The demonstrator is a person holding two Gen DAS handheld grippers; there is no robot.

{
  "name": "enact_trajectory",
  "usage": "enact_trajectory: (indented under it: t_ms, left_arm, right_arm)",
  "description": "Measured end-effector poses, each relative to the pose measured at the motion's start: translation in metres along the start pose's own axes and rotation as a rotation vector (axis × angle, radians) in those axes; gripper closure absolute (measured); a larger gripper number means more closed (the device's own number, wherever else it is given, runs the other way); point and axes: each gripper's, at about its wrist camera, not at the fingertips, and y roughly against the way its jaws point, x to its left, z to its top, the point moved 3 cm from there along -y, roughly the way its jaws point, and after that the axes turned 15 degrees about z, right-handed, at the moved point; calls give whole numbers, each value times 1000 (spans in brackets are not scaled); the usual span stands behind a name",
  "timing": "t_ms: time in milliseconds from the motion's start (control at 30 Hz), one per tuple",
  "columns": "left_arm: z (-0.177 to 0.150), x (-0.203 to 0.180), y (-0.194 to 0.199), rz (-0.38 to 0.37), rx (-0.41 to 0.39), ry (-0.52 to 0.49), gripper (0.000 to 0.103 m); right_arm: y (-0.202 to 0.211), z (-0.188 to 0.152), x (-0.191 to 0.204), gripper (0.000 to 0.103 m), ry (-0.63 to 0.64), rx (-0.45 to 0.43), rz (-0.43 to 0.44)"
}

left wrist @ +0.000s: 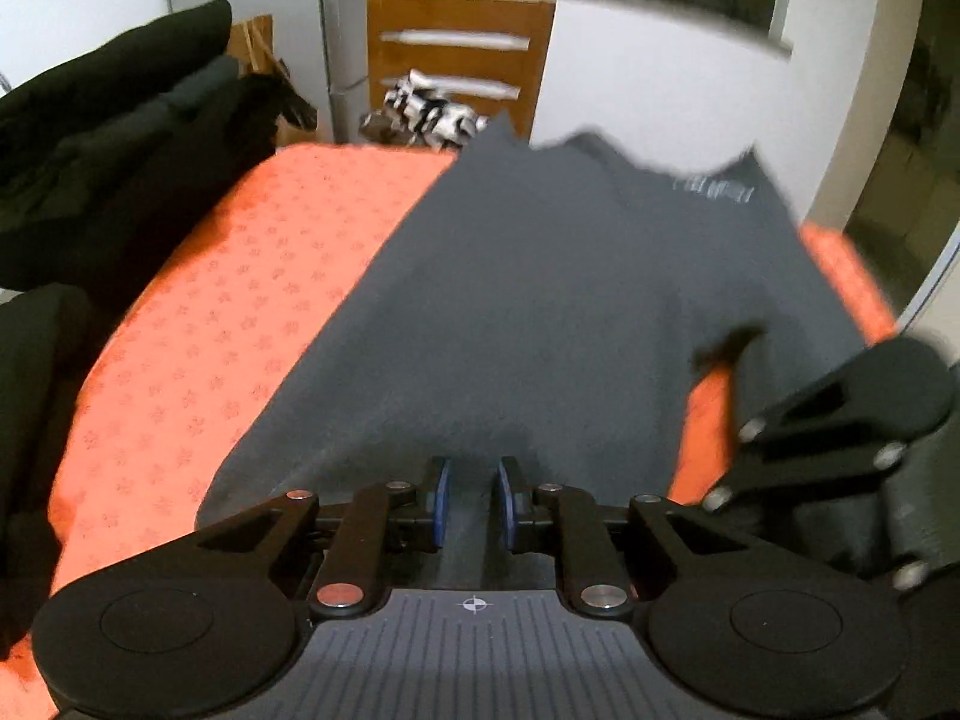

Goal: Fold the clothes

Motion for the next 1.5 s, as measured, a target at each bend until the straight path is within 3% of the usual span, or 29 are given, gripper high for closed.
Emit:
enact_trajectory:
  t_ms: [167, 300, 467, 600, 767, 867, 933, 1000, 1167, 1300, 1500]
  left_arm:
    - [3, 31, -13, 201, 25, 82, 83]
    - [14, 51, -7, 144, -7, 193, 83]
    - [23, 21, -5, -22, -19, 147, 83]
    - [16, -4, -15, -69, 4, 83, 82]
    - [19, 6, -29, 34, 5, 83, 82]
    - [23, 22, -35, 100, 12, 122, 91]
    - [25, 33, -38, 148, 17, 147, 78]
    - [23, 48, -34, 194, 21, 175, 77]
    - [7, 88, 4, 221, -2, 245, 77]
    - [-26, 111, 54, 296, 9, 294, 76]
    - [-94, 127, 122, 446, 102, 387, 75]
  right_arm:
    - [0, 0, 0, 83, -2, -3, -1]
    - [1, -1, 1, 83, 0, -4, 0]
    - [2, -1, 1, 83, 1, -4, 0]
    - [2, -2, 1, 82, 1, -5, 1]
    - [2, -1, 1, 83, -2, -7, -1]
    - [2, -1, 1, 83, -3, -6, -1]
    - [2, -1, 1, 83, -3, -5, -2]
    - [2, -1, 2, 83, -1, -3, -3]
    - [-1, 2, 3, 83, 20, 19, -10]
    - [-1, 6, 0, 83, 7, 40, -4]
    - [1, 14, 9, 82, 35, 56, 20]
